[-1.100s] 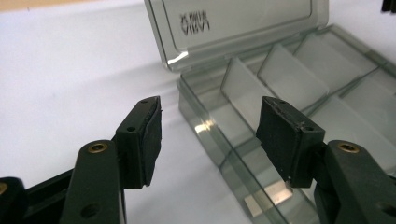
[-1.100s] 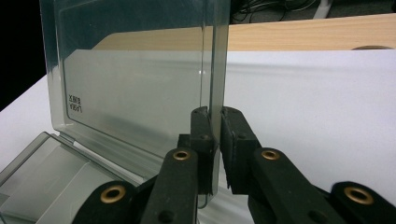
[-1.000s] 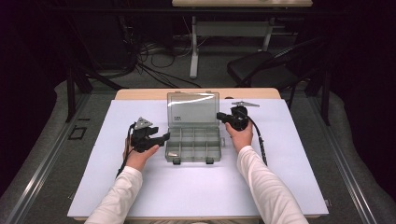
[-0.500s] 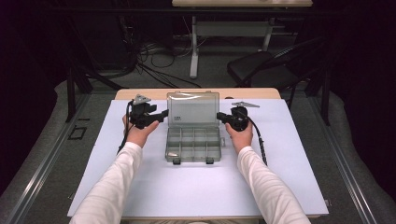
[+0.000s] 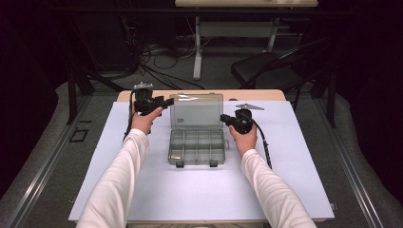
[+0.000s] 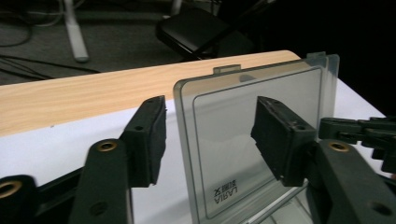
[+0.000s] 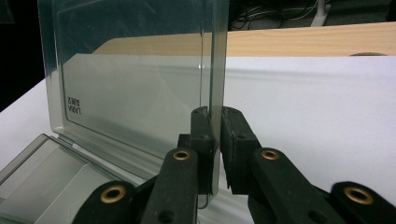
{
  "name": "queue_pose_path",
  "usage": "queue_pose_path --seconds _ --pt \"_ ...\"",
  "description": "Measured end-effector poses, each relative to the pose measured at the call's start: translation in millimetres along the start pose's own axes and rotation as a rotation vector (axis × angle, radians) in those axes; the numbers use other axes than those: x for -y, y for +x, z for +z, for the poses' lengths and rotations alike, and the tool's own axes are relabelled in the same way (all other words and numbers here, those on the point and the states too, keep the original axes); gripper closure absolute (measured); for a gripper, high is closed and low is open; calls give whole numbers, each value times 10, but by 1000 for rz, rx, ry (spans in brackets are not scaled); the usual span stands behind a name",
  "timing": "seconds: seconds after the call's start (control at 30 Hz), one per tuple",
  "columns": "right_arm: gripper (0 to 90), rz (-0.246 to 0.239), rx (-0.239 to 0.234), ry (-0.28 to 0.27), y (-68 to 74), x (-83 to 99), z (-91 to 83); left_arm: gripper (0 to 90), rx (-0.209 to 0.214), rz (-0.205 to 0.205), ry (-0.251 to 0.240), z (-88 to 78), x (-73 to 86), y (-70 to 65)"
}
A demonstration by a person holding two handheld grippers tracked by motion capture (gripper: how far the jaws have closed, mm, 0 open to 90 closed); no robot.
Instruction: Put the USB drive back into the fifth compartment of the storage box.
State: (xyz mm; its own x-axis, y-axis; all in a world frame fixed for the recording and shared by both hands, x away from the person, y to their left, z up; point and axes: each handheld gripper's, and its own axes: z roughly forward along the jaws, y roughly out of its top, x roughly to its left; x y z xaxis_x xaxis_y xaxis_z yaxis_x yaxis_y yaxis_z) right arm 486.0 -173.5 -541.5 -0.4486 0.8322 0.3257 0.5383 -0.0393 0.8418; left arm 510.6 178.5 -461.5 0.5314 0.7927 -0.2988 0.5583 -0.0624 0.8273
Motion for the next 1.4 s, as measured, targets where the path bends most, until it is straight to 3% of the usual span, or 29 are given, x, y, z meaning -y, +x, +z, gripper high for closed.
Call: queue_pose_path --seconds 0.37,0.7,0.9,1.13,1.4 --pt "841 -8 -1 -3 4 1 0 558 11 -40 59 196 25 70" --pt "841 -6 -3 -3 -3 3 -3 656 6 -8 80 257 64 116" --pt "840 -7 -4 -4 -4 4 0 681 -7 2 64 292 73 137" --pt "841 -4 -2 -6 -3 7 -1 709 18 31 63 287 77 160" --pt "840 -1 -7 -7 -7 10 -1 800 30 28 71 257 78 198"
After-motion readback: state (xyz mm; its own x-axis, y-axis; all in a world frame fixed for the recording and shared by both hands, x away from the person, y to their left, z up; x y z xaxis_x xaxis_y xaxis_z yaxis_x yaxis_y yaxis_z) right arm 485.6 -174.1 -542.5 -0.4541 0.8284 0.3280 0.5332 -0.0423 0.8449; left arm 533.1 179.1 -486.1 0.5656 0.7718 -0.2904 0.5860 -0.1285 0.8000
